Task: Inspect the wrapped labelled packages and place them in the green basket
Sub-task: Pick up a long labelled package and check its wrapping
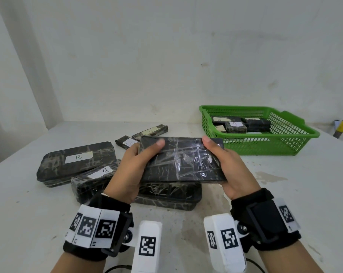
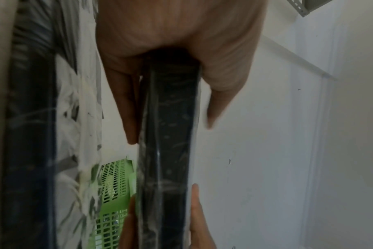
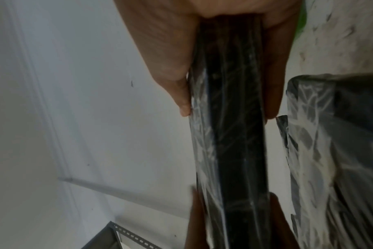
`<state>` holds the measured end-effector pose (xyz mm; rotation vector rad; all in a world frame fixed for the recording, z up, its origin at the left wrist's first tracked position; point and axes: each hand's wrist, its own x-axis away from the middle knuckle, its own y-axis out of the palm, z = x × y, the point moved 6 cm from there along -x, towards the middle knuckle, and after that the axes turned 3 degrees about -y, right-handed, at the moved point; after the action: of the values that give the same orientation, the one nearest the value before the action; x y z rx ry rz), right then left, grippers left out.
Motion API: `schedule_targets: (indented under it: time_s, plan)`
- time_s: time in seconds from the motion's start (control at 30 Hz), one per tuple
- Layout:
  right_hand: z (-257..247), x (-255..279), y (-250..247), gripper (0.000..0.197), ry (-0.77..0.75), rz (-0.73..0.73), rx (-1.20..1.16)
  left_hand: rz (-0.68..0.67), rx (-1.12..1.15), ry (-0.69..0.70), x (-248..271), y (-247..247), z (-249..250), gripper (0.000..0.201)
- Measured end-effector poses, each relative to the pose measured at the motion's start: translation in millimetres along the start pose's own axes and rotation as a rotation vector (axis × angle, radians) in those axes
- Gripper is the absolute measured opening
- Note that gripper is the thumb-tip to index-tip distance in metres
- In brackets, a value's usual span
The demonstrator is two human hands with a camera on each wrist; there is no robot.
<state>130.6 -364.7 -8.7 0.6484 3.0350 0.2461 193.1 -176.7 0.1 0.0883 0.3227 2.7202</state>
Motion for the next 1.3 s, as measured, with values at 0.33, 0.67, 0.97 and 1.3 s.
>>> schedule_targets:
  time_s: [0.33,0.67,0.97,1.3]
  plan:
    - [1,4,7,0.072,-0.035,-0.030,0.025,0.037,-0.011,0.042,-4,-8,0,0.042]
    - [-1,1,4,0.083,-0.039,-0.054,-0.020,-0.022,0.000,0.099,-4,-5,2,0.043]
    - [-1,2,8,0.060,-0.048,-0.107,-0.073,-0.079,0.117,0.131,-7,-13,7,0.045]
    - [-8,2,10,0.080,-0.091,-0.233,-0.240,-0.033,0.168,0.197,-10,-18,9,0.024]
